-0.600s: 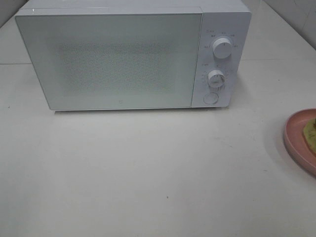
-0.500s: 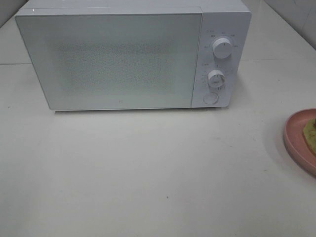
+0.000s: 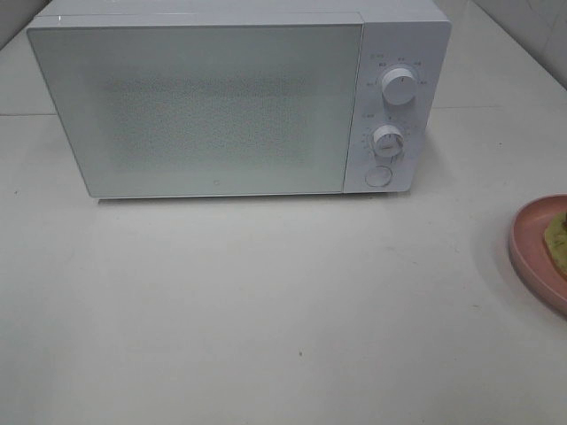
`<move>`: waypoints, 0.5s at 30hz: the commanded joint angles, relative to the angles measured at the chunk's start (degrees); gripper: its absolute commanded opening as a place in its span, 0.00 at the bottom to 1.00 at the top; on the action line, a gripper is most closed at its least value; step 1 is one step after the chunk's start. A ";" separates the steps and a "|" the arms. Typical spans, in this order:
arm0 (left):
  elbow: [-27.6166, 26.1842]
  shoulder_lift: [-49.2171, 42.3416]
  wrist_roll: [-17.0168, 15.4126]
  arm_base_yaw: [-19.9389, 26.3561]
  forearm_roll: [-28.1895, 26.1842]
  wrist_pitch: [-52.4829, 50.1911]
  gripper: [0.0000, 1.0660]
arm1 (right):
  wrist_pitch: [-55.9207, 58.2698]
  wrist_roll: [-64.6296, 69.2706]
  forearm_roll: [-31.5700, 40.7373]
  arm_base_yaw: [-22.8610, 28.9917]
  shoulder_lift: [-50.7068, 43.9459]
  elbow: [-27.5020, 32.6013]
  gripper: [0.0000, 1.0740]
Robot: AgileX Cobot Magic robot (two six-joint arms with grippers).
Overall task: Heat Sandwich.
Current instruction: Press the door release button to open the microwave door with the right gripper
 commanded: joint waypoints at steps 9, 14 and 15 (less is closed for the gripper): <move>0.06 -1.32 -0.17 0.06 0.17 -0.74 0.90 | -5.79 0.29 -0.40 -0.06 9.80 -2.69 0.70; 0.06 -1.32 -0.17 0.06 0.17 -0.74 0.90 | -10.66 0.29 -0.40 -0.06 14.55 -2.69 0.70; 0.06 -1.32 -0.17 0.06 0.17 -0.74 0.90 | -10.66 0.29 -0.40 -0.06 14.55 -2.69 0.70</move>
